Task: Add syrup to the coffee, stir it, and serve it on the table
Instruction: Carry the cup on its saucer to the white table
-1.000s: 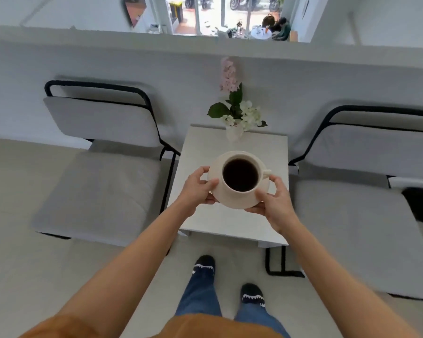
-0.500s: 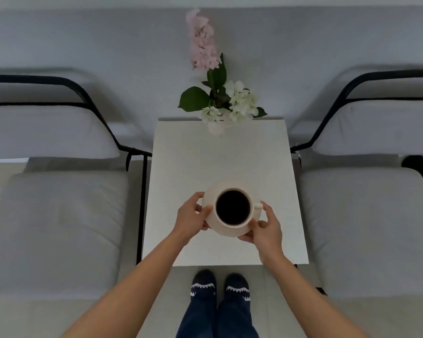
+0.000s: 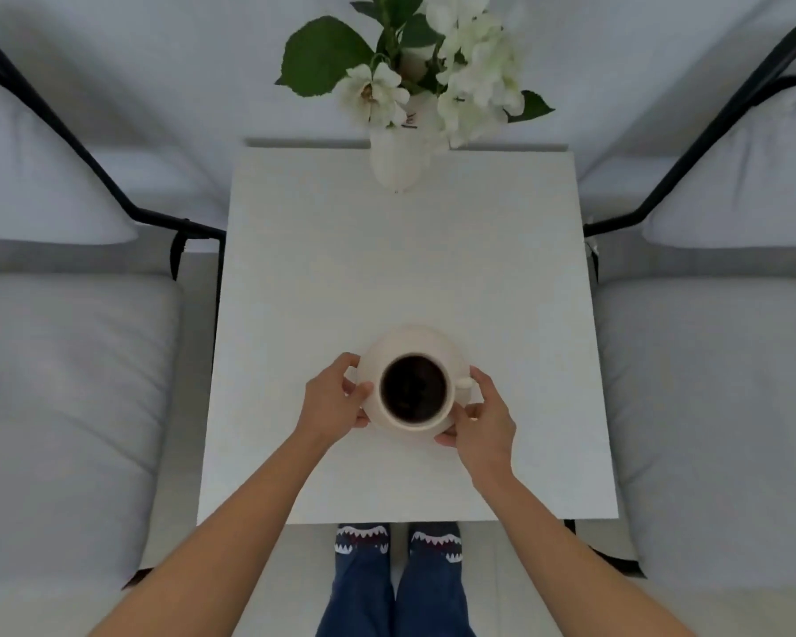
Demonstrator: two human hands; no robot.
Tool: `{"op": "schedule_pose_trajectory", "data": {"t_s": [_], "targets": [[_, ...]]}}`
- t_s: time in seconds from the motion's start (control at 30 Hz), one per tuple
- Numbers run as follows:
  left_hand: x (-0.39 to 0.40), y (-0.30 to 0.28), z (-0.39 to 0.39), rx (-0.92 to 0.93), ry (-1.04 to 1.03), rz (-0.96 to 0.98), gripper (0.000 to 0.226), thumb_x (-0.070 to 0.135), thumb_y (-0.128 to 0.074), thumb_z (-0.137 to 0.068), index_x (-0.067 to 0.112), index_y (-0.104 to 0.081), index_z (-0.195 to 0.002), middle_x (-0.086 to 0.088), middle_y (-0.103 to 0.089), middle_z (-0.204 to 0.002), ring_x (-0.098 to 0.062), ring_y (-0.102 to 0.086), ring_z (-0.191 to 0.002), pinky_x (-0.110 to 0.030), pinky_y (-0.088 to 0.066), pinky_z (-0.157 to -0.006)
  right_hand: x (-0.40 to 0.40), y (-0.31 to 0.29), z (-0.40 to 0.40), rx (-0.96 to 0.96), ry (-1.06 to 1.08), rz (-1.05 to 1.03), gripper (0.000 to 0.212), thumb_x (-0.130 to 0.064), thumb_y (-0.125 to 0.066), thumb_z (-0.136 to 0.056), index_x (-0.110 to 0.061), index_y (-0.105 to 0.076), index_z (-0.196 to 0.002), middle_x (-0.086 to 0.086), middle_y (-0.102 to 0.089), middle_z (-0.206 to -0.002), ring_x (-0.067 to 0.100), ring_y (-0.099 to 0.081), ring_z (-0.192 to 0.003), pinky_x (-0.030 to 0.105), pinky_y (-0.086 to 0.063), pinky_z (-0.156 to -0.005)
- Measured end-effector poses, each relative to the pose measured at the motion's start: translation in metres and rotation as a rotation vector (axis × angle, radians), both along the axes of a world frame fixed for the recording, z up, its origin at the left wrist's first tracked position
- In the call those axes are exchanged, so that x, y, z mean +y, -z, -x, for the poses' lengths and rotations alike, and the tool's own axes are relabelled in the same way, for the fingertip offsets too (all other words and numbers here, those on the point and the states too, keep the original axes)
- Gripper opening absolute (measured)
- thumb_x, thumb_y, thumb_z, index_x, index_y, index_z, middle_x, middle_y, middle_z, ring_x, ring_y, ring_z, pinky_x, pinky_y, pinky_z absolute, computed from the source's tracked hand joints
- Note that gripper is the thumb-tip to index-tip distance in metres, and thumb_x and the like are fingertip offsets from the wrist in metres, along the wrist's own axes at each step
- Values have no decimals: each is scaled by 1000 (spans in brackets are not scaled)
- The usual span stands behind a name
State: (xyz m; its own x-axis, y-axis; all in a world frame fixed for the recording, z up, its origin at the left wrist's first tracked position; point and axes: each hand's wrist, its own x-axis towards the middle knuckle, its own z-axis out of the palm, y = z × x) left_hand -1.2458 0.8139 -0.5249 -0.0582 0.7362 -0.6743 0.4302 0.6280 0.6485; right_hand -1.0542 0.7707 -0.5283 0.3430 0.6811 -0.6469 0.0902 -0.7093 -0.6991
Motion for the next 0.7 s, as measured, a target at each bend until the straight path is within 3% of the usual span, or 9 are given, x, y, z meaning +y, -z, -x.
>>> {"op": "schedule_pose_trajectory", "data": {"t_s": [0.2, 0.3, 0.43, 0.6, 0.7], "targets": [[9, 18, 3, 39, 31, 14, 16, 9, -62, -95, 11, -61, -110, -12, -66, -81, -30, -74, -71, -28, -63, -56, 4, 13, 1, -22, -8, -30, 53, -3, -66, -92, -21, -53, -141, 25, -69, -84, 41, -73, -81, 17, -56, -45], [15, 16, 2, 63, 65, 34, 9, 9, -62, -95, 10, -58, -103, -17, -68, -86, -32, -75, -69, -32, -64, -57, 7, 10, -1, -45, -31, -33, 55, -6, -66, -93, -20, -50, -144, 18, -70, -75, 35, -71, -63, 12, -52, -44], [21, 12, -1, 83, 88, 60, 8, 6, -62, -95, 6, -54, -96, -19, -65, -91, -32, -72, -69, -24, -59, -46, 8, 13, -3, -66, -60, -37, 57, -8, -67, -93, -20, -48, -146, 11, -68, -67, 21, -66, -50, 11, -50, -42], [22, 15, -1, 173, 112, 83, 24, 9, -61, -96, 9, -44, -79, -15, -62, -82, -34, -75, -63, -46, -64, -65, 9, 13, -2, -56, -42, -32, 60, -6, -67, -93, -21, -47, -148, 17, -69, -72, 26, -67, -55, 14, -53, -42], [20, 13, -2, 212, 132, 75, 28, 14, -61, -97, 11, -43, -76, -14, -62, -77, -33, -75, -59, -48, -63, -68, 7, 16, -3, -53, -49, -51, 59, -7, -66, -94, -22, -48, -148, 23, -71, -88, 30, -67, -63, 16, -53, -42]]}}
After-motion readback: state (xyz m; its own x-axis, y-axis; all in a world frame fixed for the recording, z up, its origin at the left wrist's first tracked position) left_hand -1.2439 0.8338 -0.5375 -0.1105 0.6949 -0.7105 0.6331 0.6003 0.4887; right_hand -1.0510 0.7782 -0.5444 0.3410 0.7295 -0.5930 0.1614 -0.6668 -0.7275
